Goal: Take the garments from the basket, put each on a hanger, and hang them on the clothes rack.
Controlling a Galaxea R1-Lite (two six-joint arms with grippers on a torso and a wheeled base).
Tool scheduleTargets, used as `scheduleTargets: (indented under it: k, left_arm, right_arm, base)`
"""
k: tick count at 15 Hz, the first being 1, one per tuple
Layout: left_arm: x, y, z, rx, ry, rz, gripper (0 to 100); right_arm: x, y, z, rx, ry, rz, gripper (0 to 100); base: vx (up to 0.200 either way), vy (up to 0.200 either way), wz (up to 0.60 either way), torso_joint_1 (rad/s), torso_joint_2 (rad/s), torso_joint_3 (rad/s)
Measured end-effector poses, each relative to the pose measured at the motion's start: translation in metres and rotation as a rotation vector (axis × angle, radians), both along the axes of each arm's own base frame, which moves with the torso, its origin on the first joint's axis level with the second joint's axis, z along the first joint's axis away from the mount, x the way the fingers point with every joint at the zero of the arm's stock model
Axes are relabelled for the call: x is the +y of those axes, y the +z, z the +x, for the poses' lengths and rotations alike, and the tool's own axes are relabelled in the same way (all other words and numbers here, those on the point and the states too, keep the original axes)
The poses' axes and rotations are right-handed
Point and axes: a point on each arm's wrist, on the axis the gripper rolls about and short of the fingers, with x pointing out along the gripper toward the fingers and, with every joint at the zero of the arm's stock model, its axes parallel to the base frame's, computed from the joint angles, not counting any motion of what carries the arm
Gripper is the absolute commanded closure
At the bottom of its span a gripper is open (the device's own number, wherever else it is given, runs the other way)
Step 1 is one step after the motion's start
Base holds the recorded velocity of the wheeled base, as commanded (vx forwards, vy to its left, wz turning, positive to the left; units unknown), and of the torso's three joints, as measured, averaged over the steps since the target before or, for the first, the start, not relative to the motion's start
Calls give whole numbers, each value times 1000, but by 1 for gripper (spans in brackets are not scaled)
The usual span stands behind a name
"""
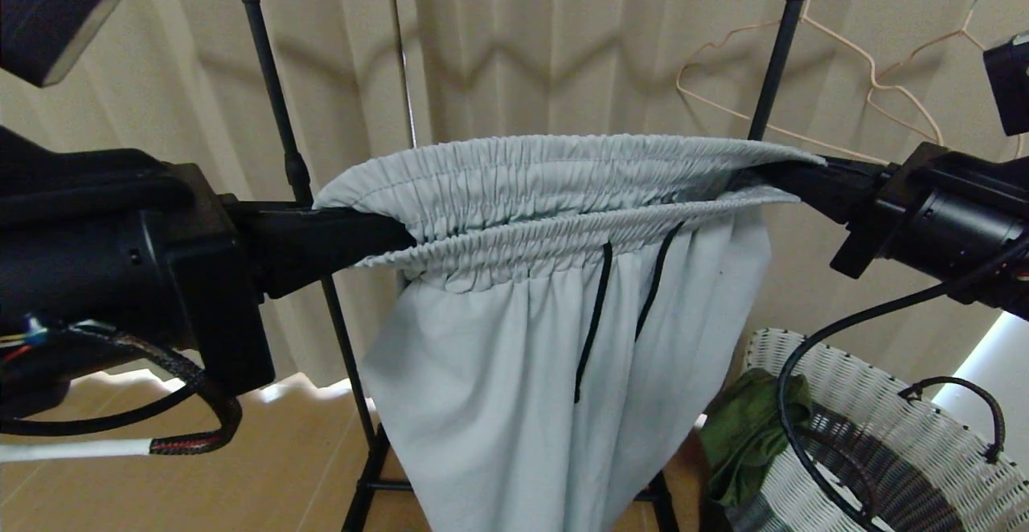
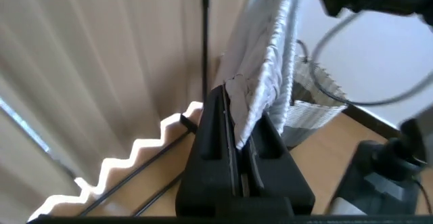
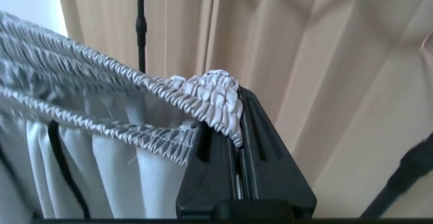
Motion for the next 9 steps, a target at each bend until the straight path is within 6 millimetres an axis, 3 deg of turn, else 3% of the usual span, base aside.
scheduleTargets:
  k: [4,9]
  left_arm:
    - [-9,10,22,-15,218,-14,100]
    - [-20,8,36,-4,250,-18,100]
  right_arm:
    - [-4,11,-10,-40,-3,15,100]
    - [-8,10,-21,-45,0,16,100]
  base:
    - [0,0,0,0,0,0]
    - [0,0,0,0,0,0]
